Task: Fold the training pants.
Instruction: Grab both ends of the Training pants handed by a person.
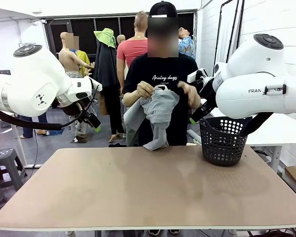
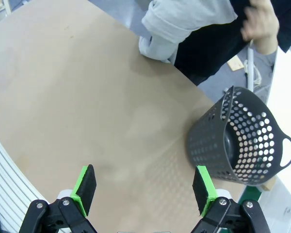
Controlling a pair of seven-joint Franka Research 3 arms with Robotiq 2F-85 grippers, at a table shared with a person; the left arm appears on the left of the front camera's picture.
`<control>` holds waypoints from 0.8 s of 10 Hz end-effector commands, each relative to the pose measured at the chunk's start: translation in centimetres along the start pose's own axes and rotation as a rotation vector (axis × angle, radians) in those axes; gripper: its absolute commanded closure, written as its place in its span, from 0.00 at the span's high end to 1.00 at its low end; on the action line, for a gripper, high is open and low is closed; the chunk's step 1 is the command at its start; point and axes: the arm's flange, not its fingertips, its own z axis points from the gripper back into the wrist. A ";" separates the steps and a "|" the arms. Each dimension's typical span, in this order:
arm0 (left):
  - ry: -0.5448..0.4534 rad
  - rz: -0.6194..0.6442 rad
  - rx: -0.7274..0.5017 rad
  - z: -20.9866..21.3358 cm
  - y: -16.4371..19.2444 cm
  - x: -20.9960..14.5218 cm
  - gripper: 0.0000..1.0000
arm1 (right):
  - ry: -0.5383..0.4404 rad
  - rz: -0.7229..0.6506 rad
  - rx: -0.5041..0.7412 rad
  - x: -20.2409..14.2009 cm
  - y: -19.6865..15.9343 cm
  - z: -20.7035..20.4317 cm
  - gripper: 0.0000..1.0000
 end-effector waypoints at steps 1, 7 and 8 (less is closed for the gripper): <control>0.000 0.001 0.002 0.0 0.0 0.0 1.00 | 0.001 -0.002 0.001 -0.1 -0.1 -0.1 1.00; 0.000 0.001 0.002 0.0 0.0 0.0 1.00 | 0.001 -0.002 0.001 -0.1 -0.1 -0.1 1.00; 0.000 0.001 0.002 0.0 0.0 0.0 1.00 | 0.001 -0.002 0.001 -0.1 -0.1 -0.1 1.00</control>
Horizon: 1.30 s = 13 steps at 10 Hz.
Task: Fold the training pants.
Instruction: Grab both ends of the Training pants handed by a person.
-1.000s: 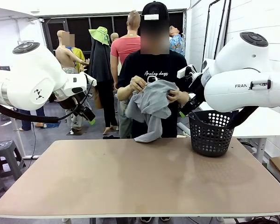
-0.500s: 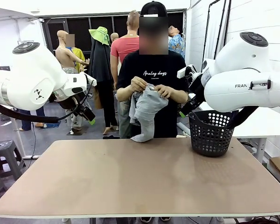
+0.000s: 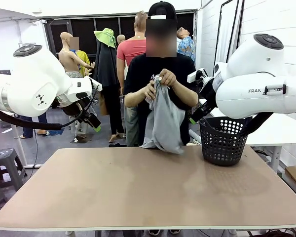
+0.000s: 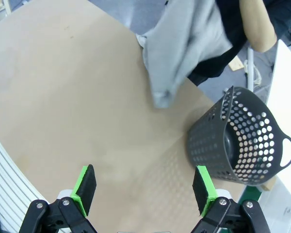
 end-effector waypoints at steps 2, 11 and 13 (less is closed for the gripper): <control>0.000 0.001 0.002 0.0 0.0 0.0 1.00 | 0.001 -0.002 0.001 -0.1 -0.1 -0.1 1.00; 0.000 0.001 0.002 0.0 0.0 0.0 1.00 | 0.001 -0.002 0.001 -0.1 -0.1 -0.1 1.00; 0.000 0.001 0.002 0.0 0.0 0.0 1.00 | 0.001 -0.002 0.001 -0.1 -0.1 -0.1 1.00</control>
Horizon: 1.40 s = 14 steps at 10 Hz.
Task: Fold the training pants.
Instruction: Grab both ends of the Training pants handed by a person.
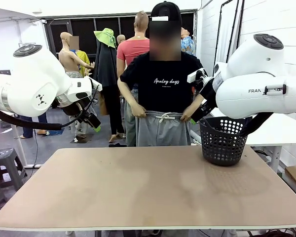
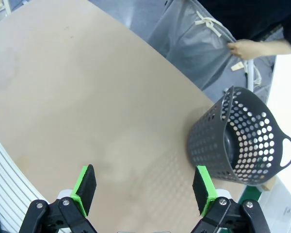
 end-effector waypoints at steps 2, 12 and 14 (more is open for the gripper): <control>0.000 0.001 0.002 0.0 0.0 0.0 1.00 | 0.001 -0.002 0.001 -0.1 -0.1 -0.1 1.00; 0.000 0.001 0.002 0.0 0.0 0.0 1.00 | 0.001 -0.002 0.001 -0.1 -0.1 -0.1 1.00; 0.000 0.001 0.002 0.0 0.0 0.0 1.00 | 0.001 -0.002 0.001 -0.1 -0.1 -0.1 1.00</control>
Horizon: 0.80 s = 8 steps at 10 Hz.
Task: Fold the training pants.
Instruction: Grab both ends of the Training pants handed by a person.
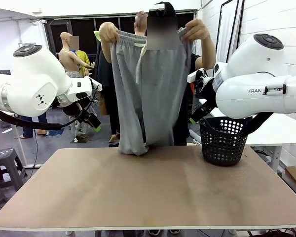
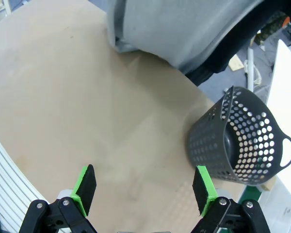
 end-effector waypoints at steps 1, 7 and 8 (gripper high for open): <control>0.000 0.001 0.002 0.0 0.0 0.0 1.00 | 0.001 -0.002 0.001 -0.1 -0.1 -0.1 1.00; 0.000 0.001 0.002 0.0 0.0 0.0 1.00 | 0.001 -0.002 0.001 -0.1 -0.1 -0.1 1.00; 0.000 0.001 0.002 0.0 0.0 0.0 1.00 | 0.001 -0.002 0.001 -0.1 -0.1 -0.1 1.00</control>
